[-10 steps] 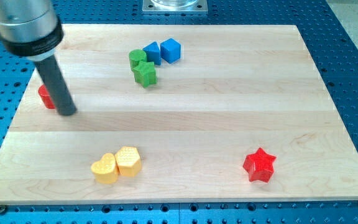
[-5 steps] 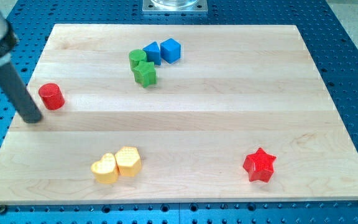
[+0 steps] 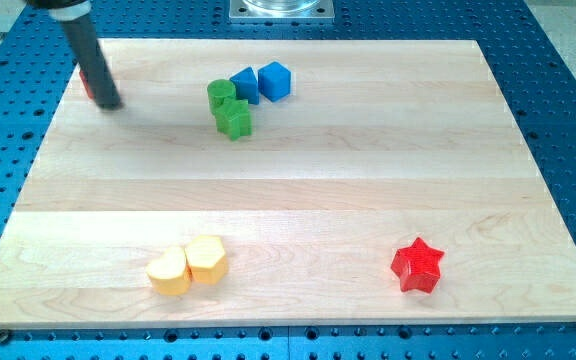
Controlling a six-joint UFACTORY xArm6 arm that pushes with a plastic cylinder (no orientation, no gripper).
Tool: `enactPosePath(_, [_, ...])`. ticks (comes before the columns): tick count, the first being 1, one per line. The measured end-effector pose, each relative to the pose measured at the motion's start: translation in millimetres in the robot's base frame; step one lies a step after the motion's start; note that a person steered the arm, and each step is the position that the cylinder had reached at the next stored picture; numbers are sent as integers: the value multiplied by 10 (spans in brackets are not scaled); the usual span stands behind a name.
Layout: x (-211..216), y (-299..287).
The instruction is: Drag the red circle to the top left side of the board
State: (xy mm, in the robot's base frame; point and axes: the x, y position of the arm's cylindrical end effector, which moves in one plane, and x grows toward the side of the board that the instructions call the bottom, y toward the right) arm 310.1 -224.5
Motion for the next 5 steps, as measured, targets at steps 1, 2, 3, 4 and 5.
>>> enactPosePath(1, [90, 54])
enactPosePath(2, [532, 173])
enactPosePath(3, [336, 257])
enactPosePath(4, [280, -108])
enactPosePath(5, [35, -348])
